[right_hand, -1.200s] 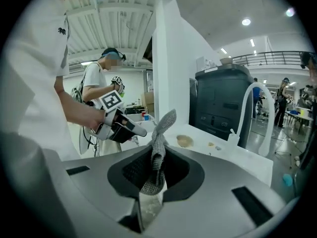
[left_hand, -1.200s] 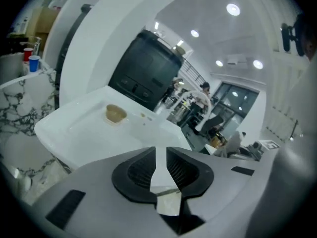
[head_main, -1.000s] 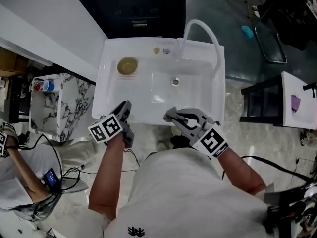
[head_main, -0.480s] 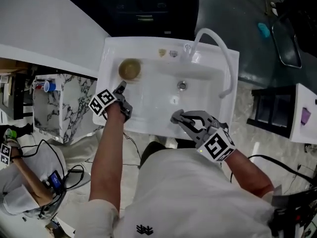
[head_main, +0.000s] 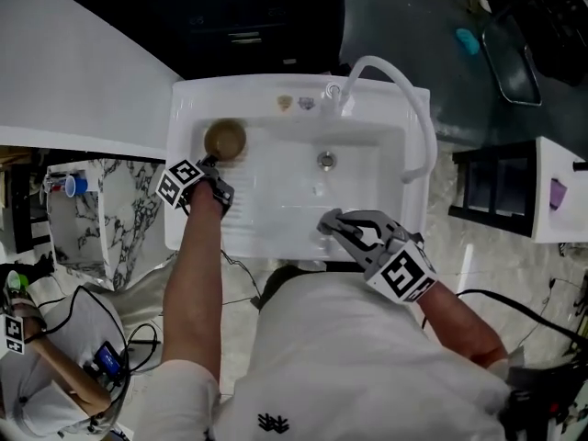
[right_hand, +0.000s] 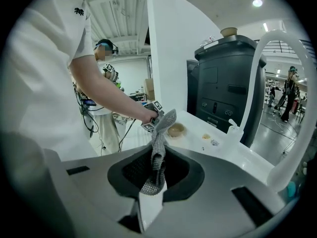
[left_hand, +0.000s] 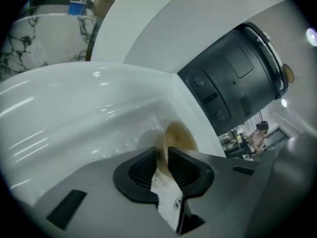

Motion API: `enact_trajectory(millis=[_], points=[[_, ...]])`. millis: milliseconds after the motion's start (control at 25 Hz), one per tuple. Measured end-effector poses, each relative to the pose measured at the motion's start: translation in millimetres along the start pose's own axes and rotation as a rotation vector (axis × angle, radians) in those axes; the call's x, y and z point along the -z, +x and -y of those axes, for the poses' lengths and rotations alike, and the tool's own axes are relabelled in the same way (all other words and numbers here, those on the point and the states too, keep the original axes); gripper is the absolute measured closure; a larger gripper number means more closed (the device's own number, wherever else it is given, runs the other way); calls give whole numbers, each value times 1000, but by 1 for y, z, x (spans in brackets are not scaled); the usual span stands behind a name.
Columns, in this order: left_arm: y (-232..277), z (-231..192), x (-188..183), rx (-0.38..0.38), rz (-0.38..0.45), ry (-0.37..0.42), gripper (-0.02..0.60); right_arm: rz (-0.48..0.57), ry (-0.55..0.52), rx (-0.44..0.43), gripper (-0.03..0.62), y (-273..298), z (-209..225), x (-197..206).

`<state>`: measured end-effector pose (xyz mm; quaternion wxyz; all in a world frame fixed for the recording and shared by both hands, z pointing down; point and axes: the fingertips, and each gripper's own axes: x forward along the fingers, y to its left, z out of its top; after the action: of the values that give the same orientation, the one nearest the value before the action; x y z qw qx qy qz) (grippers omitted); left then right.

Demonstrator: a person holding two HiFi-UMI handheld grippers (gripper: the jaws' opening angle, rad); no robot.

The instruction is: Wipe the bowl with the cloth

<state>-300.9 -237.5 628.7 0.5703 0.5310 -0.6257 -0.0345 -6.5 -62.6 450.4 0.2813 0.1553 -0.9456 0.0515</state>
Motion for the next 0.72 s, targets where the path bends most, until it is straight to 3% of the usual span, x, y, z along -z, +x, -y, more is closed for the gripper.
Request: enact_trajectory(millis=[80, 240, 480, 720], points=[[2, 0, 0, -6, -6, 10, 540, 8, 14, 9, 551, 3, -1, -2], [-9, 2, 2, -18, -12, 71, 560, 21, 16, 22, 551, 10, -4, -12], [-56, 26, 10, -81, -40, 371, 561, 71, -34, 38, 551, 24, -7, -41], [-112, 62, 39, -46, -91, 576, 561, 139, -100, 58, 551, 37, -11, -73]])
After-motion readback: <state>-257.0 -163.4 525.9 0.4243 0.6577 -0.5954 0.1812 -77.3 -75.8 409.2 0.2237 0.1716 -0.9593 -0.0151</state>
